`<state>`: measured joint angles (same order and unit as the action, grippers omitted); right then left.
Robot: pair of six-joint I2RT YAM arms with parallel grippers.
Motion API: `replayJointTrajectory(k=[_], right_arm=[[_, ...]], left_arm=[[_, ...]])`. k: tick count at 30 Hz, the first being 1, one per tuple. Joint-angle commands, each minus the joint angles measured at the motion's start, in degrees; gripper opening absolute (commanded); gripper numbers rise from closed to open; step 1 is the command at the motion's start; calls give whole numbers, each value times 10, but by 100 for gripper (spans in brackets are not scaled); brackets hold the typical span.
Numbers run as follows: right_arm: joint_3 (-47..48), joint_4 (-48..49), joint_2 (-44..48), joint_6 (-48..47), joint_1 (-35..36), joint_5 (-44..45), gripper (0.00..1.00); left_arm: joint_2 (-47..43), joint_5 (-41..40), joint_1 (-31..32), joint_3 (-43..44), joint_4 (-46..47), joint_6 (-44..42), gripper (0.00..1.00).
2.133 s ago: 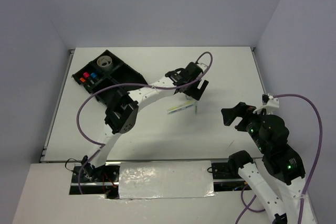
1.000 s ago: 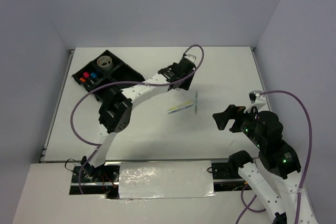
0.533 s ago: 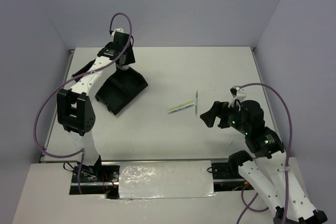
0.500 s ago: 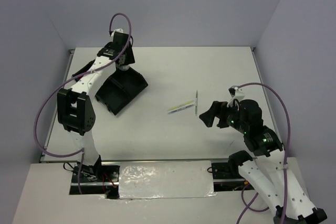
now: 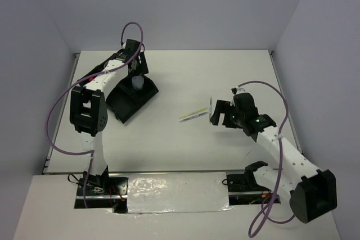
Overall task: Sort the stationery into containers
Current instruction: Place the stationery in the storage box, then move the pen to the center of the board.
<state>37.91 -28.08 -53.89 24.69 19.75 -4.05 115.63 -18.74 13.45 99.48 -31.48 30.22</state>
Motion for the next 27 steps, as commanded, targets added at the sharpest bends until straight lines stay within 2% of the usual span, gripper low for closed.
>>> replayJointTrajectory(k=[1,2,5,8,11,13,19,24,27], right_arm=[[40,57,-49,3,4,40,97],[47,59,-67,2,4,53,96],[88,58,-168,-6,3,75,85],[129,63,-241,-6,4,84,64],[167,57,-308,-3,3,103,51],[180,57,-334,-2,6,101,49],[202,73,-401,-3,19,107,47],[226,66,-440,-7,20,127,43],[234,58,-458,-9,20,137,41]], left_arm=[[-1,5,-6,7,7,19,94],[-7,5,-6,8,1,20,99],[-34,32,-6,5,-1,27,99],[-89,63,8,-5,-1,23,99],[-157,59,41,-27,1,11,99],[-205,63,62,-50,-4,6,99],[-326,85,120,-192,39,-1,99],[-376,56,178,-287,25,2,99],[-421,63,187,-353,46,11,99]])
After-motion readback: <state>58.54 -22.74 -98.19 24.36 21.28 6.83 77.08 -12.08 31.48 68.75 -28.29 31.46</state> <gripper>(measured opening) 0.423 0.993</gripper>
